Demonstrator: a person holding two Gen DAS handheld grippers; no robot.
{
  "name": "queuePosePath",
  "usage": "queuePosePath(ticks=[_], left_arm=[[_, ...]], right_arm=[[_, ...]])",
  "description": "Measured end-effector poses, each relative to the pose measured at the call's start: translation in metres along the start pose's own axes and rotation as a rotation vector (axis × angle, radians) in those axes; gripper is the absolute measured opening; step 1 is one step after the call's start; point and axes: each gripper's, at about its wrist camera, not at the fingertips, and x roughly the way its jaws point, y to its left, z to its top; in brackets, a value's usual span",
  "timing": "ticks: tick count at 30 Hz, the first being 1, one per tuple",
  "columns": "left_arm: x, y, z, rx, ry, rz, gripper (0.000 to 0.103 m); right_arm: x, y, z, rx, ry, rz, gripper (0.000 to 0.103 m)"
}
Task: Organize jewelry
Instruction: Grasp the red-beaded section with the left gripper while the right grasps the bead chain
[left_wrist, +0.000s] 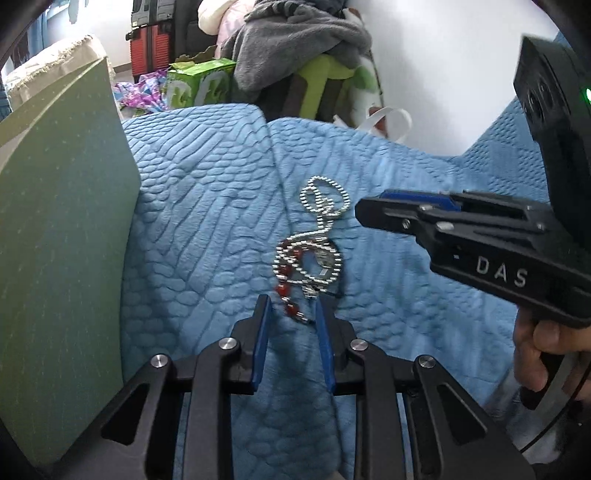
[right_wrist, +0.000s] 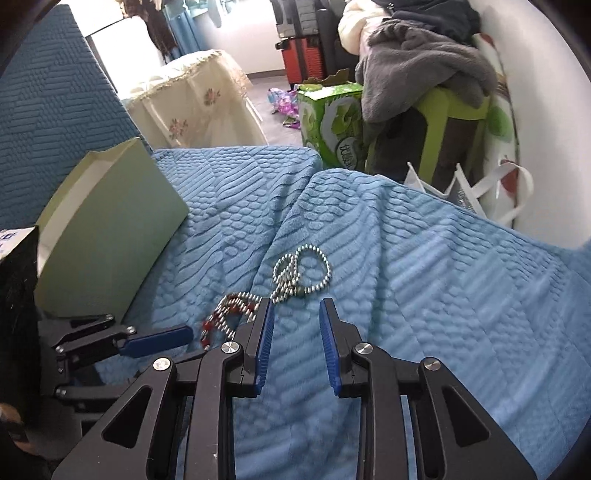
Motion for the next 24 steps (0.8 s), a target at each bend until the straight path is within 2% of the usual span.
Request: queuePosePath(ticks=[5,10,13,21,23,24], left_arm=[[0.005,-0.005,0.007,0.040,0.006,0.018,0.024],[0.007,-0.007,0.008,0.069,0.022,0.017,0.014],[0.007,-0.003,0.011,0.053,0.039,0.001,0.008],[0.000,0.007,0.014,-0.021,0.056,-0.053,0.007],[-0.005,0.009,0.014,-0.036,0.052,-0.066,0.007],[-0.009,0.010,0.013,-0.046,0.049,-0.073,0.001]], right_arm=[[0.016,0.002,0.007,-0.027,0.011,0.009,0.023],[0.029,0.001,0.010,-0.027,0.030,0.020,0.024],[0.030,0.005,0.014,-0.059,0.028,0.007,0.024],[0.038,0.008,0.016,-0.097,0.039,-0.016,0.024],[0.038,0.015,0.014,-0.154,0.040,-0.051,0.024],[0.038,0.019,0.012,-0.184,0.035,-0.069,0.024]])
